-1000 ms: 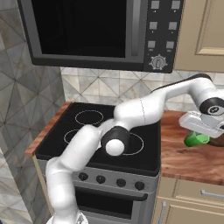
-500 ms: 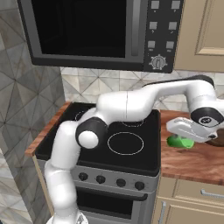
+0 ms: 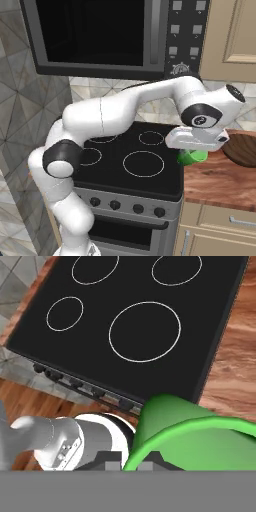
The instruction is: Pick the cup and bowl from the counter and place them on the counter next to the sink.
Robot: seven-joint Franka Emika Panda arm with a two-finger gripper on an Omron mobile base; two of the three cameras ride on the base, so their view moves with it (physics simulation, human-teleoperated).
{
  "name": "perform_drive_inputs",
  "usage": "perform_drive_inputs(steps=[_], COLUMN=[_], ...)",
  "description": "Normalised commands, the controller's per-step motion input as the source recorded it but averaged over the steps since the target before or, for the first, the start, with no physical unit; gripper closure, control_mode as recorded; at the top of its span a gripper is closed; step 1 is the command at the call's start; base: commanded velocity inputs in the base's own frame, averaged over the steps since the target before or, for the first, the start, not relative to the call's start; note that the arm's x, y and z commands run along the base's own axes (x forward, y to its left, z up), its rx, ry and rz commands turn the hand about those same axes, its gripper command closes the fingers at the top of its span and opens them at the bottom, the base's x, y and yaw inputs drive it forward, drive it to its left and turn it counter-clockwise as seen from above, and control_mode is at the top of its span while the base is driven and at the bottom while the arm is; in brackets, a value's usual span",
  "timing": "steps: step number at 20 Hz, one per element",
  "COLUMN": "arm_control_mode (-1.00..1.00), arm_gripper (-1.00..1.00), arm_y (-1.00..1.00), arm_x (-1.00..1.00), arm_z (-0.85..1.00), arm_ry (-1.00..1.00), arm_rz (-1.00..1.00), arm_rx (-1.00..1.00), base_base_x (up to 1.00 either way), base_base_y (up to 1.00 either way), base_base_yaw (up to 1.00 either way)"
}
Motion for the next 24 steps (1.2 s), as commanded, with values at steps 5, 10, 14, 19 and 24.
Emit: perform_drive_inputs(steps=[5,10,14,19,24], arm_control_mode=[-1.0,-1.0,-1.0,-1.0,-1.0], arm_gripper=[1.0,1.0,1.0,1.0,1.0], arm_y=[0.53,0.82,0.32,0.56,0.7], arm_x=[-0.84,-0.06,0.7,0.26,-0.02], arm_z=[0.31,0.02,-0.06,0.0,0.27], arm_ry=[0.15,0.18,0.02,-0.01,-0.02], arm_rz=[0.01,-0.01,-0.1,-0.07,-0.03], arm_rx=[-0.33,-0.26,-0.02,0.0,0.03], base_base_x=[0.0,0.0,0.0,0.0,0.0], base_base_y=[0.0,0.0,0.0,0.0,0.0], base_base_yaw=[0.0,0.0,0.0,0.0,0.0])
